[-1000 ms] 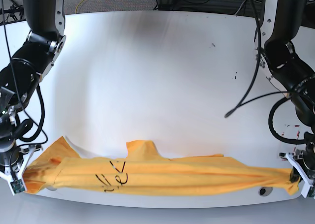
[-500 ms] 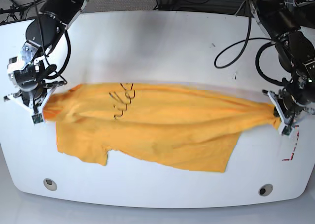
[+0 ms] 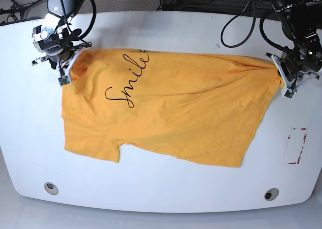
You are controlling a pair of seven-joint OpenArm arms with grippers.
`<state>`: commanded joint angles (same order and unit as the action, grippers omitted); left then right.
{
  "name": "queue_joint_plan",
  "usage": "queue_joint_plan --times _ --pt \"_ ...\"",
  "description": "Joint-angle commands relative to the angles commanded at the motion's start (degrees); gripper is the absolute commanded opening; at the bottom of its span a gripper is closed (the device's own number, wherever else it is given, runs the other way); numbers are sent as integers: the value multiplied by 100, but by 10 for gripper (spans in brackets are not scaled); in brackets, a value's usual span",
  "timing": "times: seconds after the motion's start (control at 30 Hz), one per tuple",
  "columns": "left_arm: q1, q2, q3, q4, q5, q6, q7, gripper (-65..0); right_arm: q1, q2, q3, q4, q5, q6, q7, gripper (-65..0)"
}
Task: Fold the T-shirt properly
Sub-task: 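Lay the shirt flat with both grippers and open the right gripper, then move the open right gripper along the shirt edge toward the hem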
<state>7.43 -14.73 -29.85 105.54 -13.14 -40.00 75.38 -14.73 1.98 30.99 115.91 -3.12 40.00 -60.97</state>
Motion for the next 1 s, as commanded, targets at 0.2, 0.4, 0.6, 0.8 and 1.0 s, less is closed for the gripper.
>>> queue_joint_plan --times 0.2,0.4,0.6,0.8,1.0 --pt "316 -185 -26 -18 0 0 -396 -650 -211 -35 -44 -26 35 0 0 -637" --pt "431 -193 -26 9 0 0 -519 -650 -237 -44 -44 -9 35 0 -9 -625" --pt "466 -211 -35 -9 0 0 -519 -650 -202 -35 -44 0 35 0 -26 -420" --pt "475 -273 -9 -9 0 0 -519 -646 -202 -44 -35 18 53 0 -18 -92" --pt "466 -290 -35 -18 0 0 -519 -438 -176 0 62 44 651 0 0 -51"
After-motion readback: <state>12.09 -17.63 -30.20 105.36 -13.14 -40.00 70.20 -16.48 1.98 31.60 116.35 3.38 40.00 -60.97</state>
